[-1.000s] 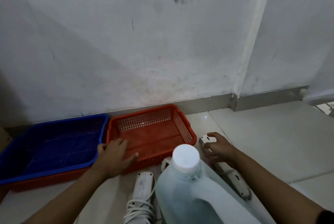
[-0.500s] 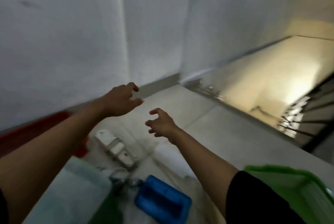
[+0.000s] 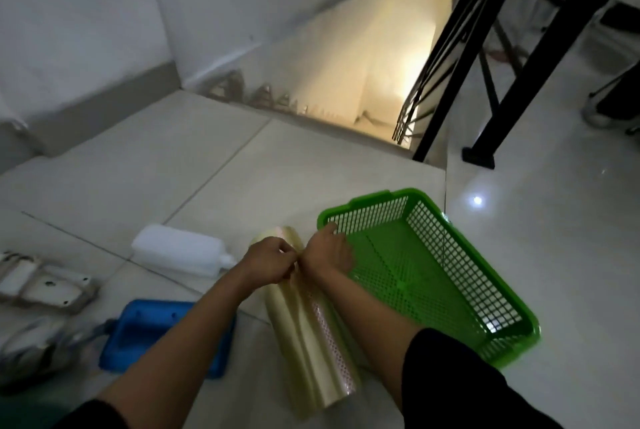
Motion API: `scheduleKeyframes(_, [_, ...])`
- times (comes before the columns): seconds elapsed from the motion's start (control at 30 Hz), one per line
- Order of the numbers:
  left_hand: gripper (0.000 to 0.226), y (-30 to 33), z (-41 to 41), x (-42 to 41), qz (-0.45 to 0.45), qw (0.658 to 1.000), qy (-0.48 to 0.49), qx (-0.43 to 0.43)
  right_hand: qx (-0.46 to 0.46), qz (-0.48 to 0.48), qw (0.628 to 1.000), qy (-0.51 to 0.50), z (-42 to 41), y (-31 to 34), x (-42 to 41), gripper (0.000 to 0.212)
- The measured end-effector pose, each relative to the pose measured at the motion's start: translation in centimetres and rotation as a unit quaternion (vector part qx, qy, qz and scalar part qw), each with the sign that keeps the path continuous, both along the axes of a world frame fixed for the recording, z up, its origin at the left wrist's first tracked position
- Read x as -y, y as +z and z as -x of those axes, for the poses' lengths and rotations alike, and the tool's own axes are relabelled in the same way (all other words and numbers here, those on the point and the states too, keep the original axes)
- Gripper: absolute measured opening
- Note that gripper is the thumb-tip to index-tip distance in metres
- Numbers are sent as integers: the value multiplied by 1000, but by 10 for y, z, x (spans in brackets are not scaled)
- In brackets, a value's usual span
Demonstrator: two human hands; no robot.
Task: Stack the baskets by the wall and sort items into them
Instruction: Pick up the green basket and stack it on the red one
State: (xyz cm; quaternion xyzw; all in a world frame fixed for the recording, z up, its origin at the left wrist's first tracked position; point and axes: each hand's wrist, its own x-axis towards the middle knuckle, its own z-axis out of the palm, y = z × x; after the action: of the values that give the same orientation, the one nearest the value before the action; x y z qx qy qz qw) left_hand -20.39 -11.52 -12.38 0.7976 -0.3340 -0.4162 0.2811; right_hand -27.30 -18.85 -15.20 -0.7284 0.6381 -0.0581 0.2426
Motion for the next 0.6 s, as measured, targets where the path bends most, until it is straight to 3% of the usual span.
scheduleKeyframes(0.17, [20, -23, 1, 6, 43, 986, 127, -104, 1, 72, 997, 39, 2, -22, -1, 30])
scheduleKeyframes(0.27, [22, -19, 1, 13, 38, 975, 149, -161, -3, 110, 992, 55, 2, -24, 4, 27])
scheduleKeyframes(0.37, [36, -17, -2, 18, 42, 976, 148, -153, 6, 211, 976, 59, -4, -20, 5, 17])
scheduleKeyframes(0.43, [47, -13, -4, 21, 58, 969, 159, -181, 15, 248, 965, 84, -11, -12, 4, 22])
scheduleKeyframes(0.6, [38, 18, -22, 19, 139, 906, 214, -338, 68, 326, 919, 212, -29, 7, -4, 23])
